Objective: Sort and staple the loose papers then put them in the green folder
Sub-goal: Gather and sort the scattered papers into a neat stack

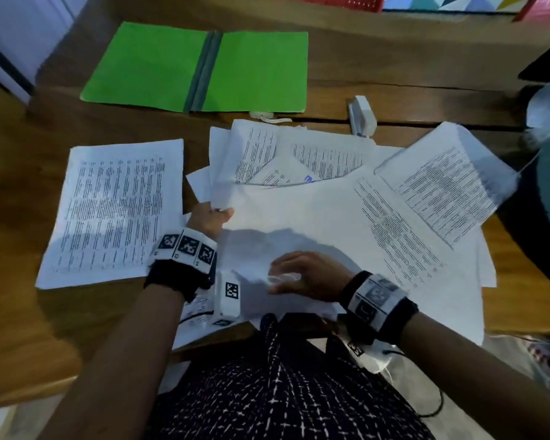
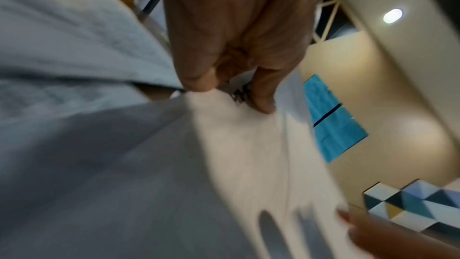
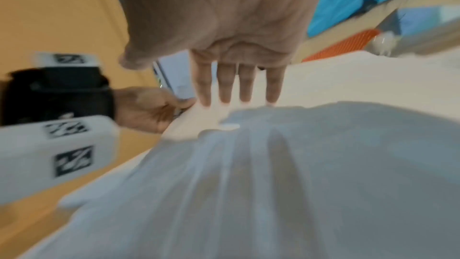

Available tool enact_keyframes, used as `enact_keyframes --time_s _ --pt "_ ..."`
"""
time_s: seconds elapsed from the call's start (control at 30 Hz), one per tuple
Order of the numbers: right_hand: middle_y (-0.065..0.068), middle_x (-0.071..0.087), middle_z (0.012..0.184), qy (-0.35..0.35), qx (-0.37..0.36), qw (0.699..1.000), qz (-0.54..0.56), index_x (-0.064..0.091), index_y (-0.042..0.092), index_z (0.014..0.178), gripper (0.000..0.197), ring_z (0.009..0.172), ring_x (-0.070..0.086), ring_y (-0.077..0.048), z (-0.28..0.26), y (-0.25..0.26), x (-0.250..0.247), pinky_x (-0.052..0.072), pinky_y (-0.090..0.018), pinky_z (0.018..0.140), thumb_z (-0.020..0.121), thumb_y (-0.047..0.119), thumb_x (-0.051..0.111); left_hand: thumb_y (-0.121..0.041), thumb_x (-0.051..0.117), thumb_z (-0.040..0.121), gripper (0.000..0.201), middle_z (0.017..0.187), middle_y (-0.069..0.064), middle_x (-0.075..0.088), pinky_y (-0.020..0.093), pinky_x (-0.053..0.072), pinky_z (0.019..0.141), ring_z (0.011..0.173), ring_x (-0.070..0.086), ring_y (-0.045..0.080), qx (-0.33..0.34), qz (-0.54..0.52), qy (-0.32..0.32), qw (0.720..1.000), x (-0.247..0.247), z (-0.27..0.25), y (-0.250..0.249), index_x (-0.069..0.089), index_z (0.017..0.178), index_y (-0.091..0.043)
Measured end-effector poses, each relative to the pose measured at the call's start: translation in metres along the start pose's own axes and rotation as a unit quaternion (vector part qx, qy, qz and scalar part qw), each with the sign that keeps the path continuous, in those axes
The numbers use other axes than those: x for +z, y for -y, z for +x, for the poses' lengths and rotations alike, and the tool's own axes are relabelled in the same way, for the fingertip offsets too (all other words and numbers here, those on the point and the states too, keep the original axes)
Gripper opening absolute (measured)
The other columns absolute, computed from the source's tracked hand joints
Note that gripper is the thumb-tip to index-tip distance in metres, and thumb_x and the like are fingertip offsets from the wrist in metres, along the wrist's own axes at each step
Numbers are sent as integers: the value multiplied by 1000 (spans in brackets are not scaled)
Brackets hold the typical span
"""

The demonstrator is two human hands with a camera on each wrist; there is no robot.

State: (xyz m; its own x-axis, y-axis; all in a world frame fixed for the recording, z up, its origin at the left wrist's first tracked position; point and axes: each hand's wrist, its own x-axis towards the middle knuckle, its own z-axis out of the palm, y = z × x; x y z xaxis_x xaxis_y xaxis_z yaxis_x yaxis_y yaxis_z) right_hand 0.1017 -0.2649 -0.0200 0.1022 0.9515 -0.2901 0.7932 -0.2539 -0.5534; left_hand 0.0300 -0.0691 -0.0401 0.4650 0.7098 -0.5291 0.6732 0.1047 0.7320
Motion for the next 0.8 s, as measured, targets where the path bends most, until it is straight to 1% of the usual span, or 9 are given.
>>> enact_keyframes --time_s 0.1,0.17,0.23,0.33,0.43,0.5,0.57,0.7,0.8 --pt "-11 42 146 -190 63 980 -1 50 13 133 70 135 39 -26 12 -15 -47 33 -46 112 77 55 57 -11 57 90 28 102 22 68 38 45 82 93 63 25 104 -59 9 993 -14 -12 -38 60 109 10" --pt "-14 30 153 -307 115 941 -84 33 16 143 82 141 28 -31 18 -14 -83 25 -60 111 75 51 62 -9 55 91 17 75 4 70 34 49 73 70 63 12 156 -83 38 984 -25 -20 -64 65 96 4" --pt "-8 24 155 -312 187 926 -101 24 22 146 84 145 16 -26 22 -11 -114 8 -64 111 76 34 69 -11 52 92 15 72 -3 62 19 49 68 67 58 5 211 -56 67 974 -36 -28 -87 65 88 -5" --pt "-12 58 128 -281 223 923 -142 52 19 126 43 129 44 -25 21 -10 -140 2 -59 114 84 19 59 -11 50 94 27 69 -3 60 17 46 69 66 55 5 250 -26 66 966 -41 -27 -104 60 69 -16" --pt "-18 68 100 -321 232 903 -165 66 9 103 20 100 60 -33 17 -16 -147 23 -46 110 89 13 51 -2 56 89 15 83 0 65 31 43 84 90 54 20 236 -23 61 970 -29 -5 -88 62 101 3" --pt "-22 67 95 -400 241 870 -158 66 5 94 18 90 60 -39 9 -21 -157 38 -43 95 86 8 50 -38 73 71 74 113 12 57 35 41 96 112 50 24 182 106 63 976 -18 6 -65 48 128 1" --pt "-23 63 92 -471 235 835 -159 64 3 84 18 81 58 -40 -1 -26 -167 40 -43 80 80 5 47 -76 66 31 126 131 18 49 41 41 101 122 47 32 135 290 73 945 -5 14 -41 45 129 -1" --pt "-21 61 87 -533 194 812 -137 70 4 88 31 72 53 -35 -14 -29 -165 42 -44 69 74 6 42 -50 70 72 71 135 15 38 44 36 102 128 34 34 106 485 39 867 17 15 -13 48 127 -10" --pt "-25 59 92 -515 201 823 -129 68 6 107 37 75 57 -40 -15 -26 -147 31 -32 57 77 1 47 -38 55 89 53 142 14 42 40 31 109 132 38 31 108 419 25 901 16 16 -11 44 136 -16"
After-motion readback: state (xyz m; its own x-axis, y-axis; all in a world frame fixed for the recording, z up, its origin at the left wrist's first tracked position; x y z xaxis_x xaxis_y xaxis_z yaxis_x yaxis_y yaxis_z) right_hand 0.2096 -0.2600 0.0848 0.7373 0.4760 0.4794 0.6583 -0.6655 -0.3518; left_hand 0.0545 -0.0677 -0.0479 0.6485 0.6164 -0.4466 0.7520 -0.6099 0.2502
